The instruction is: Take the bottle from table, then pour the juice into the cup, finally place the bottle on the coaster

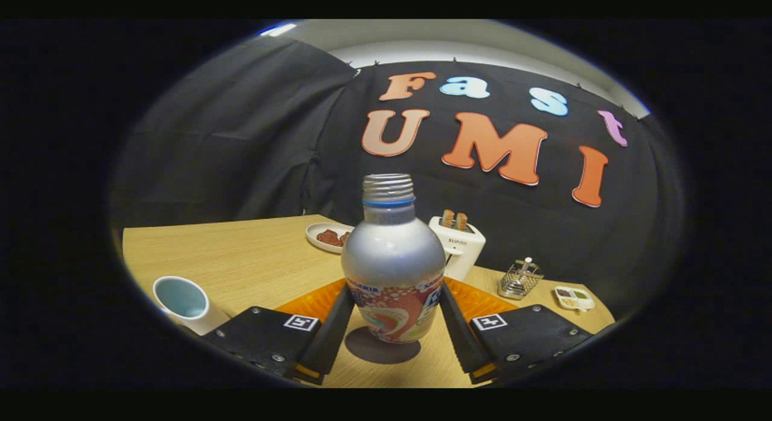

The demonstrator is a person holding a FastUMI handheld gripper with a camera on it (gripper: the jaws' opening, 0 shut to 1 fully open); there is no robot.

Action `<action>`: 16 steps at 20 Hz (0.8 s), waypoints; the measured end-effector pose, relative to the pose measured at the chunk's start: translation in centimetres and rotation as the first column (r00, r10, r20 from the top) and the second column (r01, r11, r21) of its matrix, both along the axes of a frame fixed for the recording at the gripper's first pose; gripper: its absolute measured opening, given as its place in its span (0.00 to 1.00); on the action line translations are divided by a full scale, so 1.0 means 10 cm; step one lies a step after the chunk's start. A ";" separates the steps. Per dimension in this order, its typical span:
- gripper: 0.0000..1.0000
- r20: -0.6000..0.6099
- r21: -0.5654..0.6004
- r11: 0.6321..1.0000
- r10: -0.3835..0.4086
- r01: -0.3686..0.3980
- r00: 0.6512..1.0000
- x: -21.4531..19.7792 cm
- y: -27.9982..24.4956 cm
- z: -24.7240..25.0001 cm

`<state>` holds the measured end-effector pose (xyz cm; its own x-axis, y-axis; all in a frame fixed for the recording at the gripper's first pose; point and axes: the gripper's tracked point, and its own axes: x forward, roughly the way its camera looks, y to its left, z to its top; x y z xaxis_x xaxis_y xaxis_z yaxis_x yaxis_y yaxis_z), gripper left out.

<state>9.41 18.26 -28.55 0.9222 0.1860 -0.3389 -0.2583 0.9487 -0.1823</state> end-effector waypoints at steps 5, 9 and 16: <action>0.78 -0.089 0.060 0.998 -0.026 0.032 0.996 0.06 -0.08 -0.30; 0.78 -0.161 0.101 0.994 -0.034 0.051 0.986 0.02 -0.09 -0.48; 0.81 -0.199 0.143 0.985 -0.064 0.093 0.978 0.03 -0.15 -0.50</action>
<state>9.71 16.80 -33.53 0.8558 0.1783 -0.4856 -0.1980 0.9801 0.0109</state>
